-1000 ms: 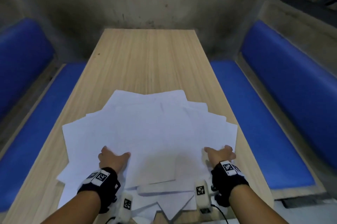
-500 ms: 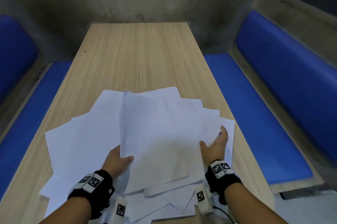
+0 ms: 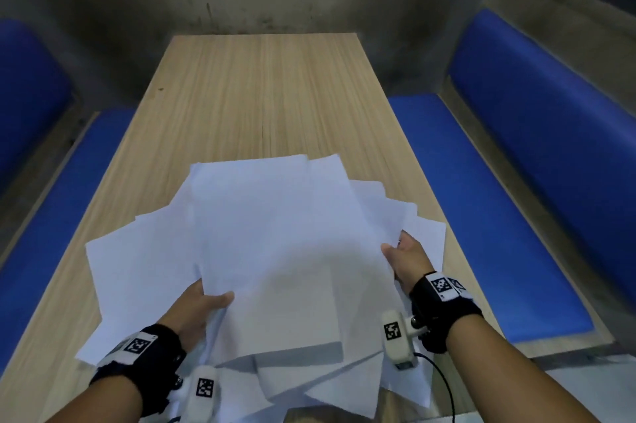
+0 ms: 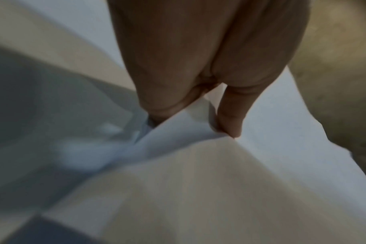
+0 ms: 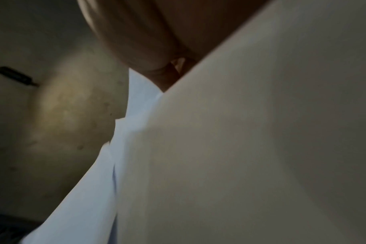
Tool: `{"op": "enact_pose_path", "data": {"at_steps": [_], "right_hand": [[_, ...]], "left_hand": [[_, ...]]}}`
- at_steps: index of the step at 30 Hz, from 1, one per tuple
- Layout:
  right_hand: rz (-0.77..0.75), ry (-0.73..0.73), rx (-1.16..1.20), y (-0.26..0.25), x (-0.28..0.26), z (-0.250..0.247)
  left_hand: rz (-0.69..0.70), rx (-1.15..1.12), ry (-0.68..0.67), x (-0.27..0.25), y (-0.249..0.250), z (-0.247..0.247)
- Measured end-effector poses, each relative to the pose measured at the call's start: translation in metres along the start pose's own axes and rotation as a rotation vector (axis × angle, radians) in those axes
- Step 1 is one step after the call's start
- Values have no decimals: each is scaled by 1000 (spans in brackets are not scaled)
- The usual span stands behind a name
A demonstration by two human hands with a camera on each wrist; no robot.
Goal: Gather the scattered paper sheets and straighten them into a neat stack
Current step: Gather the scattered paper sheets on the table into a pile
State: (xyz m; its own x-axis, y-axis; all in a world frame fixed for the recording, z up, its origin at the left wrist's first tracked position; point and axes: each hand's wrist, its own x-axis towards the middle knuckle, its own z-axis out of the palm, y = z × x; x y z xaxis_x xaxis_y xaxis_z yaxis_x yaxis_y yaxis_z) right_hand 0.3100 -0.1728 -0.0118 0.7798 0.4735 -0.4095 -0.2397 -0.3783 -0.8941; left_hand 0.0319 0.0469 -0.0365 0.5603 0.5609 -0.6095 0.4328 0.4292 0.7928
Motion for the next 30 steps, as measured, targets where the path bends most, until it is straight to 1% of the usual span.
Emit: {"op": "enact_pose_path", "data": {"at_steps": [2,4,6,8,10,12,13,16,18,20,21,23,25,27,28,29,30], "right_hand": [[1,-87,1,-4,-2,16],[-2,-111,50,-11,-9,27],[39,-97,148,-15,-14,28],[94,-166,228,-13,-16,23],[74,-253,191,-9,-20,24],[2,-301,109,-7,-27,33],[-12,-313,122,-8,-32,41],[-66,-234,211,-12,-41,52],[-94,-181,272,-15,-42,50],[-51,-151,360,-13,-41,48],[-15,-141,358,-10,-42,48],[73,-163,256,5,-42,51],[144,-198,163,18,-44,52],[147,-145,81,27,-44,48],[141,-85,41,32,-42,43],[134,-17,0,35,-39,38],[134,50,-30,37,-35,33]], "left_hand": [[26,23,-34,-1,4,15],[51,29,-32,-2,8,24],[62,14,-5,-1,11,23],[60,-6,8,-1,16,16],[69,3,-9,-3,21,13],[91,17,-48,-9,28,20],[100,16,-81,-11,31,26],[112,42,-173,-17,41,43],[117,62,-166,-18,43,41],[110,61,-134,-18,41,37],[116,60,-138,-18,39,37],[147,60,-132,-19,34,42],[179,86,-103,-20,27,48],[183,150,-69,-21,17,51],[194,190,-13,-23,12,49],[214,224,94,-24,6,44],[230,240,248,-28,0,37]]}}
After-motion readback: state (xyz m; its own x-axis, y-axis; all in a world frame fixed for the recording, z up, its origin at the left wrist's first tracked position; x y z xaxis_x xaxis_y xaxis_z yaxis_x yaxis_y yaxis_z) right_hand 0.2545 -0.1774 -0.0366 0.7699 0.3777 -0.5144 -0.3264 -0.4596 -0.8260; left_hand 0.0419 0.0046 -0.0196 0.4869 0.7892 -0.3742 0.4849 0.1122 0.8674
